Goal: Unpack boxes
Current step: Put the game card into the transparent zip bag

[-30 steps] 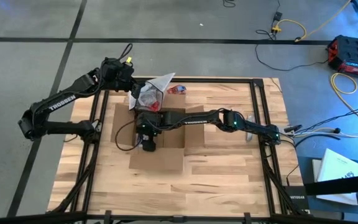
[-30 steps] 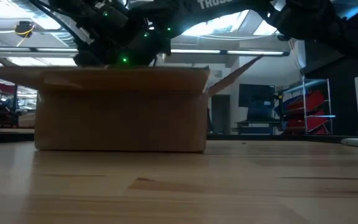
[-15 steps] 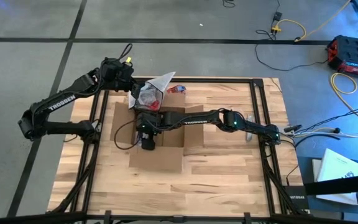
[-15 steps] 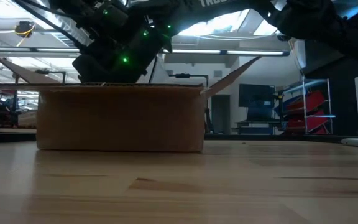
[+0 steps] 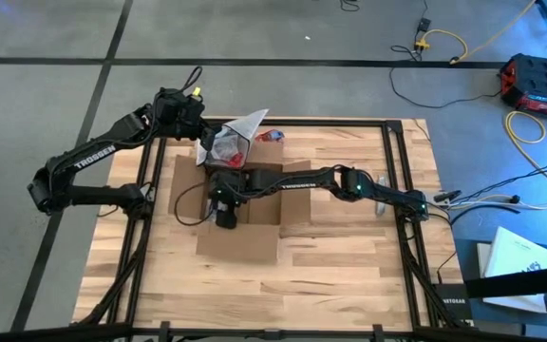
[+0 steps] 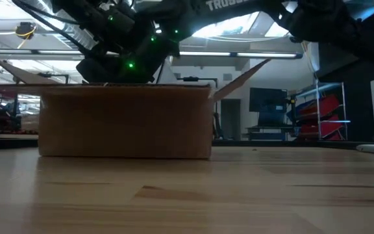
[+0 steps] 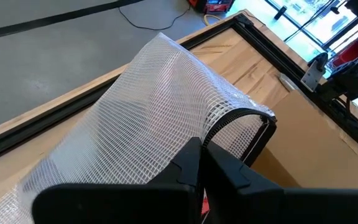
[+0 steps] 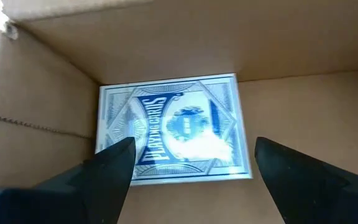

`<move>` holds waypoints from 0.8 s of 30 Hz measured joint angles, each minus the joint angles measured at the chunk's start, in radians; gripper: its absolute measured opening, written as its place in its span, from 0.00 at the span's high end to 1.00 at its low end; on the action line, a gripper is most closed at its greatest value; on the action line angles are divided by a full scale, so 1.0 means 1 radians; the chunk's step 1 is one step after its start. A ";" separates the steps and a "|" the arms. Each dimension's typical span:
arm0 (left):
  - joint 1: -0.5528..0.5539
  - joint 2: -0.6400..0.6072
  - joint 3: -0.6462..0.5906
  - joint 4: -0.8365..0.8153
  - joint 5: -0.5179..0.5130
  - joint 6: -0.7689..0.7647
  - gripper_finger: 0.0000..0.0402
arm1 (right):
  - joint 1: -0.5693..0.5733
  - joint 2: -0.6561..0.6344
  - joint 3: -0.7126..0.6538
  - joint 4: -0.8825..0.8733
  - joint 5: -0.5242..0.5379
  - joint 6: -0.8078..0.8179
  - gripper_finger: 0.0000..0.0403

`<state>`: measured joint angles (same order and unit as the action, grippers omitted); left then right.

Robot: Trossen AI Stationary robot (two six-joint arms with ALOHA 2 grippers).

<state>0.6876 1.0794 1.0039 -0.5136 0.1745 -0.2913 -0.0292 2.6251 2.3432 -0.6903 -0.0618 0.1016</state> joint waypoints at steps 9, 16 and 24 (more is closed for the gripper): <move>-0.001 0.000 0.000 -0.013 0.000 0.000 1.00 | -0.014 0.042 0.002 -0.008 -0.105 0.079 0.26; -0.001 0.000 0.000 -0.029 0.000 0.001 1.00 | -0.012 0.043 0.002 -0.007 -0.092 0.082 0.30; -0.001 0.000 0.000 -0.029 0.000 0.003 1.00 | -0.012 0.038 0.001 -0.008 -0.079 0.133 0.60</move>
<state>0.6868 1.0794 1.0039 -0.5423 0.1749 -0.2882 -0.0413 2.6632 2.3444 -0.6985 -0.1408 0.2349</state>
